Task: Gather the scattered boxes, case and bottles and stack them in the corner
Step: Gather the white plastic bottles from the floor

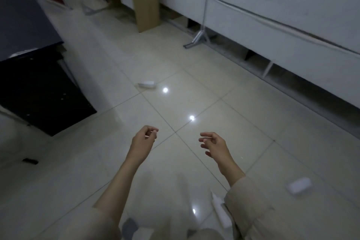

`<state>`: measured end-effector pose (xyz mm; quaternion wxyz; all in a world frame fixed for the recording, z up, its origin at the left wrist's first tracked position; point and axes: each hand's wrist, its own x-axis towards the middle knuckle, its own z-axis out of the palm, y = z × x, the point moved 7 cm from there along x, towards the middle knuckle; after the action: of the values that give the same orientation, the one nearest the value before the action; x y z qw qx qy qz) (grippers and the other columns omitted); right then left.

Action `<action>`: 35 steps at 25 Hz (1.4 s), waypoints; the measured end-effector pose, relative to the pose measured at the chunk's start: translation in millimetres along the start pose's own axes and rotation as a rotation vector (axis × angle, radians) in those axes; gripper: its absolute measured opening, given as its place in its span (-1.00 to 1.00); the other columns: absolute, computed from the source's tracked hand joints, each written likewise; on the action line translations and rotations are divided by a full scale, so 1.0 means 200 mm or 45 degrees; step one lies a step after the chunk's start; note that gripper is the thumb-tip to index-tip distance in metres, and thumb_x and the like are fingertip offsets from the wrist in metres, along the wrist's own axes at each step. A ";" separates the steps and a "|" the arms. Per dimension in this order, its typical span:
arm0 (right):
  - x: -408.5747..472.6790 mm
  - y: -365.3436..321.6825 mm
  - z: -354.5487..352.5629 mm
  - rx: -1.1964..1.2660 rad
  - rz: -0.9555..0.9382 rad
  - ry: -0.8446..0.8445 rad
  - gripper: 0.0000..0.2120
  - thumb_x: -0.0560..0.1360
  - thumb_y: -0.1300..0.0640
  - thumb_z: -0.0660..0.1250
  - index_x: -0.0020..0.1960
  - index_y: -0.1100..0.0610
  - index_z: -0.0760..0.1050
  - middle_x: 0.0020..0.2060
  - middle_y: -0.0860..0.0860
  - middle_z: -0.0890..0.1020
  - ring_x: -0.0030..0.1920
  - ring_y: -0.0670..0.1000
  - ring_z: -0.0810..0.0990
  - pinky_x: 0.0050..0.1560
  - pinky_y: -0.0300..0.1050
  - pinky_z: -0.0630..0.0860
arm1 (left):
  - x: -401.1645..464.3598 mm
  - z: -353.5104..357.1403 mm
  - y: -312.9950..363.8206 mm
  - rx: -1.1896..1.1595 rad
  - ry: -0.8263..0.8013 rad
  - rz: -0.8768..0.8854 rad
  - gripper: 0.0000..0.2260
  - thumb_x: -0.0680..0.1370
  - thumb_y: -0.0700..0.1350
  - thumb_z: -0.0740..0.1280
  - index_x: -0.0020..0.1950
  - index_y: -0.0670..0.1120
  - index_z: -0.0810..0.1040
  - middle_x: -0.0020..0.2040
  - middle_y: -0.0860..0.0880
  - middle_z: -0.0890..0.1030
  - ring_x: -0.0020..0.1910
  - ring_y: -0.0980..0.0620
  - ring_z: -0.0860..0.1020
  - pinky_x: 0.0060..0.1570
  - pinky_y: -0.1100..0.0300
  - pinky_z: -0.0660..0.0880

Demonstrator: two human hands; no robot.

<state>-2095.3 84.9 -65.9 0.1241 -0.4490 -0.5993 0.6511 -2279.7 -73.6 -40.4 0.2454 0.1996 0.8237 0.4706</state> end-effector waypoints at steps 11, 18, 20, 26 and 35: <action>-0.26 0.32 -0.88 0.308 0.158 0.614 -0.78 0.55 0.24 0.13 0.05 0.05 0.50 -0.08 -0.04 0.60 -0.09 -0.05 0.55 -0.17 -0.21 0.43 | 0.07 0.89 0.40 0.197 -0.526 0.230 -0.88 0.55 -0.15 0.21 -0.08 0.01 0.53 -0.23 0.06 0.52 -0.14 -0.02 0.52 -0.22 0.28 0.39; -0.45 0.59 -1.09 0.392 0.268 0.862 -0.80 0.54 0.26 0.16 0.05 0.06 0.49 -0.07 0.01 0.59 -0.08 -0.01 0.53 -0.15 -0.19 0.42 | 0.00 1.24 0.43 0.320 -0.788 0.293 -0.88 0.56 -0.13 0.20 -0.05 0.01 0.53 -0.21 0.05 0.52 -0.16 0.03 0.51 -0.26 0.29 0.39; -0.48 0.72 -1.09 0.361 0.325 0.880 -0.80 0.52 0.28 0.18 0.03 0.07 0.50 -0.08 0.03 0.59 -0.10 -0.02 0.53 -0.16 -0.21 0.41 | -0.03 1.32 0.34 0.349 -0.849 0.265 -0.88 0.56 -0.14 0.21 -0.05 0.00 0.53 -0.19 0.02 0.53 -0.16 0.01 0.51 -0.24 0.27 0.39; -0.37 1.39 -1.03 0.144 0.502 0.810 -0.80 0.48 0.35 0.25 0.00 0.10 0.48 -0.11 0.09 0.56 -0.13 0.04 0.53 -0.25 -0.35 0.39 | 0.03 1.64 -0.17 0.448 -0.927 0.205 -0.88 0.56 -0.19 0.22 -0.06 -0.02 0.53 -0.17 -0.02 0.56 -0.12 -0.04 0.53 -0.22 0.32 0.41; 0.36 2.71 -0.72 -0.441 0.562 0.531 -0.56 0.48 0.15 0.28 0.34 0.06 0.28 0.25 0.03 0.44 0.21 0.05 0.42 0.11 -0.14 0.40 | 0.23 2.38 -1.37 0.539 -0.970 0.183 -0.85 0.56 -0.19 0.23 -0.09 0.05 0.52 -0.18 0.04 0.57 -0.18 0.07 0.54 -0.24 0.34 0.39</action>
<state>-1825.7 96.0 -562.7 0.0221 -0.7055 -0.5511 0.4451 -2061.4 145.1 -497.2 0.4520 0.4616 0.7367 0.2000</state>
